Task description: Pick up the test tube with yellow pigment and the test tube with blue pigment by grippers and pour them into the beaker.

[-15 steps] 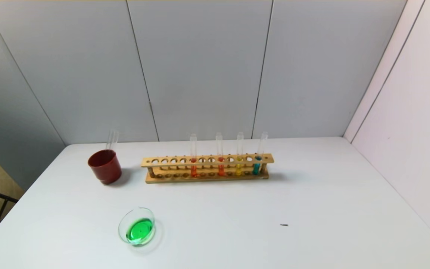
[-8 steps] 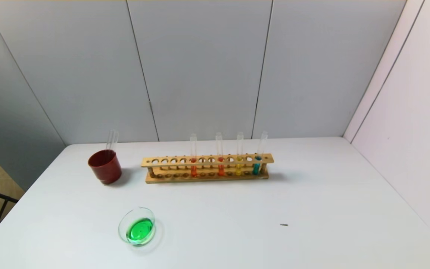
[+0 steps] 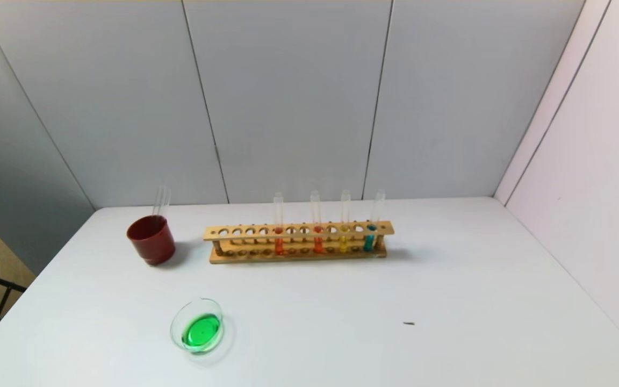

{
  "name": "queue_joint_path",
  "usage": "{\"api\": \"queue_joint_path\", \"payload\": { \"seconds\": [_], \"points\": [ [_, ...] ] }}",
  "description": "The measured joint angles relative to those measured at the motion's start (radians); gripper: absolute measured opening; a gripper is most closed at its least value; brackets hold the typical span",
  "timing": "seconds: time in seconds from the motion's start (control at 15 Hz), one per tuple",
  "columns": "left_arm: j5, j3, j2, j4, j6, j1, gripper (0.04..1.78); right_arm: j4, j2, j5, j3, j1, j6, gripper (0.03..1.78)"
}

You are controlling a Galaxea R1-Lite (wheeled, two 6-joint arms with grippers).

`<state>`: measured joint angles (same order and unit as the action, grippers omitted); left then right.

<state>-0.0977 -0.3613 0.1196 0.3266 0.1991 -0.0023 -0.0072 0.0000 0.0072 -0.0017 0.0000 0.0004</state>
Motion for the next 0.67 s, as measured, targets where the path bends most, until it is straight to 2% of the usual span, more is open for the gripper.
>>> {"api": "queue_joint_path", "payload": {
  "seconds": [0.13,0.33,0.47,0.67],
  "points": [
    [0.005,0.125,-0.061,-0.073,0.016,-0.004,1.75,0.000,0.000,0.000,0.000,0.000,0.000,1.74],
    [0.028,0.318,-0.103,-0.267,-0.013,-0.004,1.75,0.000,0.000,0.000,0.000,0.000,0.000,1.74],
    [0.065,0.349,-0.115,-0.305,-0.117,-0.004,1.75,0.000,0.000,0.000,0.000,0.000,0.000,1.74],
    [0.074,0.359,-0.120,-0.310,-0.165,-0.003,1.75,-0.001,0.000,0.008,0.000,0.000,-0.012,1.74]
  ]
}}
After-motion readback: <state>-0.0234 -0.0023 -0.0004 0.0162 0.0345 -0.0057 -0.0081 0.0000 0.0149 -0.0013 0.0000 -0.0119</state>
